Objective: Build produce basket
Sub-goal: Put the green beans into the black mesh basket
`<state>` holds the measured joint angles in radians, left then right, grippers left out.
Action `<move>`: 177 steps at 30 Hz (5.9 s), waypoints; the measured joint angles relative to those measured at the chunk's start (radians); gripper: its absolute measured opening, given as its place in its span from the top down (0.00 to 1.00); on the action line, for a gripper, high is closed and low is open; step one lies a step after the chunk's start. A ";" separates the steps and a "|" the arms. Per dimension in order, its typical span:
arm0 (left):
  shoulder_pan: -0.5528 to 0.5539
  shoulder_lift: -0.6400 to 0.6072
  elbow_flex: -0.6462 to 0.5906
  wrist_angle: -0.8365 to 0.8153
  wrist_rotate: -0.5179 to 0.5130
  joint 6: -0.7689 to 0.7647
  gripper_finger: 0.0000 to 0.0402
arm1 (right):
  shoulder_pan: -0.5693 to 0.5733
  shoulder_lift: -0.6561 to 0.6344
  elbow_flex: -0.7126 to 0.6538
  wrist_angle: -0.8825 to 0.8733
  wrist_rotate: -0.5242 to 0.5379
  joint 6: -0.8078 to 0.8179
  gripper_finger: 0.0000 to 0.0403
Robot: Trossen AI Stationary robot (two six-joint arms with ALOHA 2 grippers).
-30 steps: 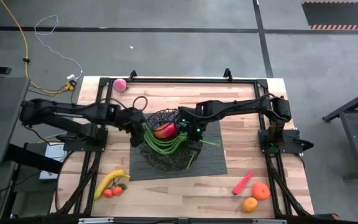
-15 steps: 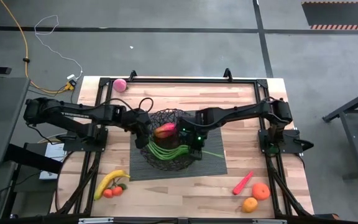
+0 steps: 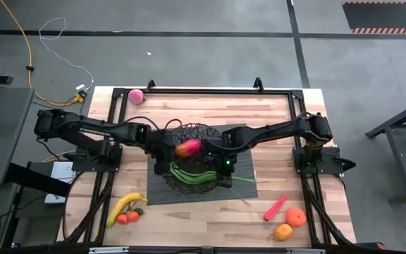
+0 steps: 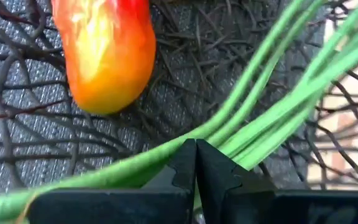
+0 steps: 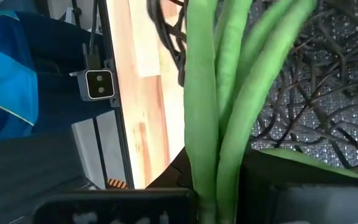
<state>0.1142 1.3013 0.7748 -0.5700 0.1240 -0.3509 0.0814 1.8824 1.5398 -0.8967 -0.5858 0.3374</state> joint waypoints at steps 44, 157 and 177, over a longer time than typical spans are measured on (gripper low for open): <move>-0.011 0.047 -0.001 0.052 0.030 0.033 1.00 | -0.007 0.000 0.101 -0.180 0.531 -0.542 1.00; -0.011 0.047 -0.001 0.062 0.039 0.040 1.00 | 0.070 0.117 0.101 -0.169 0.657 -1.341 0.47; -0.011 0.047 -0.001 0.075 0.037 0.040 1.00 | 0.054 0.048 0.108 -0.279 0.701 -1.322 0.47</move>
<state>0.1028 1.3487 0.7734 -0.4950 0.1608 -0.3107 0.1354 1.9300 1.6477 -1.1759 0.1149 -0.9851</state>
